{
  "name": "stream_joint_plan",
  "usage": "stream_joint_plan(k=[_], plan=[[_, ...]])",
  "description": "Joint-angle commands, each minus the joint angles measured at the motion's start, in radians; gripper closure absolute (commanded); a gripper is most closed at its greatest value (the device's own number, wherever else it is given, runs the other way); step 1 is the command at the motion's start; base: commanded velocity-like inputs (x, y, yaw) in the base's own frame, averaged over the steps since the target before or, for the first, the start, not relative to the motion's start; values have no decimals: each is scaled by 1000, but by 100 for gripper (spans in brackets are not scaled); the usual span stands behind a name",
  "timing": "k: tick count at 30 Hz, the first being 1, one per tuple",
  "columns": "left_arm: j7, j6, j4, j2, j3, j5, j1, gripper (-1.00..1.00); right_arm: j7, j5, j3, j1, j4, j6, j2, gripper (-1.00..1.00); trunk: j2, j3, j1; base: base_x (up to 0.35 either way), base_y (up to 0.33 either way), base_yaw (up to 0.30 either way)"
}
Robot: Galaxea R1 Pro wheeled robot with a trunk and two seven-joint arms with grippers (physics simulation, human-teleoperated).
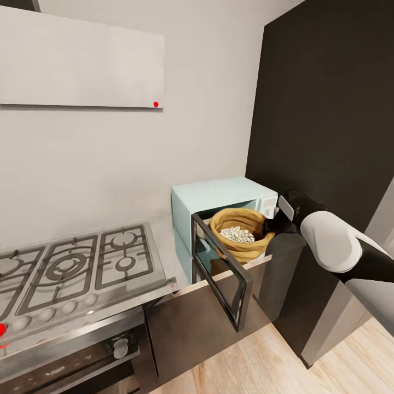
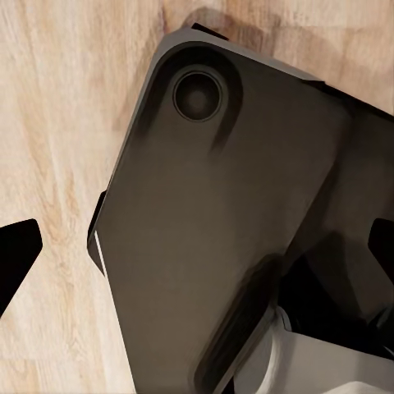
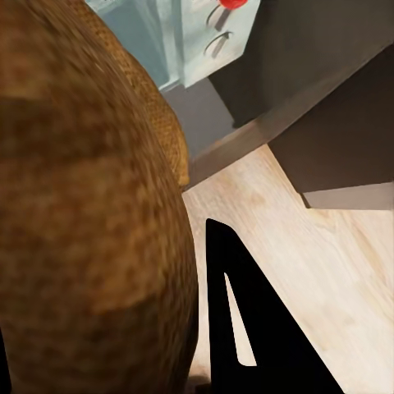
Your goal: In the kitchen, take the popcorn bag from the countertop, put it into the microwave, and heat it until the popcorn is cooked so the cooked popcorn ends up inside the bag.
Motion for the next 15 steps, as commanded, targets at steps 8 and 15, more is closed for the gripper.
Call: stream_joint_plan(k=[8,15], plan=[[4,-2,-1,0,1,2,0,-100,0,6,-10,-1,-35,3,1,100,-1,-1,0,0,0,0],[5,-2,-1,0,1,2,0,-100,1,6,-9,-1,-46,3,2,100,-1,-1,0,0,0,0]])
